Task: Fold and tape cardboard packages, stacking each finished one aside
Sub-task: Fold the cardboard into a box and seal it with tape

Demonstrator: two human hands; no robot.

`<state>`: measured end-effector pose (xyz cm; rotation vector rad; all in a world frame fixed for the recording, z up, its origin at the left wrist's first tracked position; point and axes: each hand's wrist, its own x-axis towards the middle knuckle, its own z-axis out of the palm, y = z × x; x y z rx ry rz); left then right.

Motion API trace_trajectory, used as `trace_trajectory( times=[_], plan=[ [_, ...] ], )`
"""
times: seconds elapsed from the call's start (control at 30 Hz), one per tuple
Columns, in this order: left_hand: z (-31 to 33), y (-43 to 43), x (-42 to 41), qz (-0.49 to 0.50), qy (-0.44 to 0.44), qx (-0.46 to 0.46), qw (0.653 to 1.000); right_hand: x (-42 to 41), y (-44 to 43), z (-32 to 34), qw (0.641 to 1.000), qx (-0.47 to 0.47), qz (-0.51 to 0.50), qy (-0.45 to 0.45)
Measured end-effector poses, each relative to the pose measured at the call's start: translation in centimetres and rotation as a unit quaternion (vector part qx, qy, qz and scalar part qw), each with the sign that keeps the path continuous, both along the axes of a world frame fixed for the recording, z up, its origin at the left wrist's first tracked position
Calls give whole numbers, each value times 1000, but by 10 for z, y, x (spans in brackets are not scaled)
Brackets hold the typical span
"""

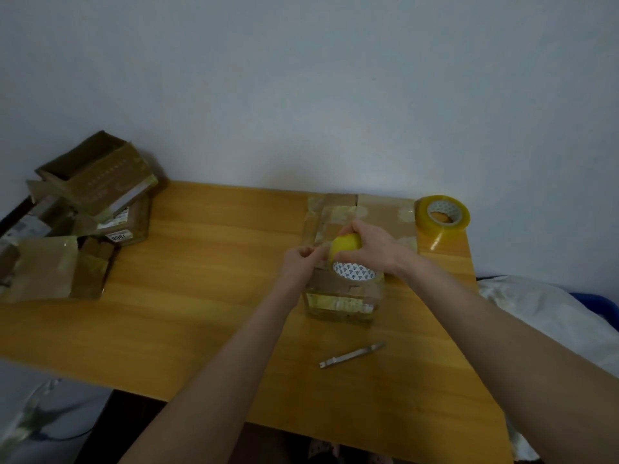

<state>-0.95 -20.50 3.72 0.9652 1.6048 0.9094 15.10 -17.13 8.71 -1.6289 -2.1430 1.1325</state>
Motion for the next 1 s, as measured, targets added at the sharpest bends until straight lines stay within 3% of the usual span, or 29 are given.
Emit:
trace_trajectory(
  times=[0.17,0.33,0.57,0.9,1.0],
  plan=[
    [-10,3,1,67,87,5,994,15,-3,-8,997,12,25,-71],
    [-9,5,-2,81,143,10,986,22,-6,-14,998,30,-3,-64],
    [-20,3,-20,120,164,-12,979,16,-3,2,977,109,71,-171],
    [-40,-9,-26,157,156,-63,973,21,-6,15,954,124,101,-254],
    [-53,-18,-28,163,153,-85,971,26,-7,14,960,106,99,-238]
  ],
)
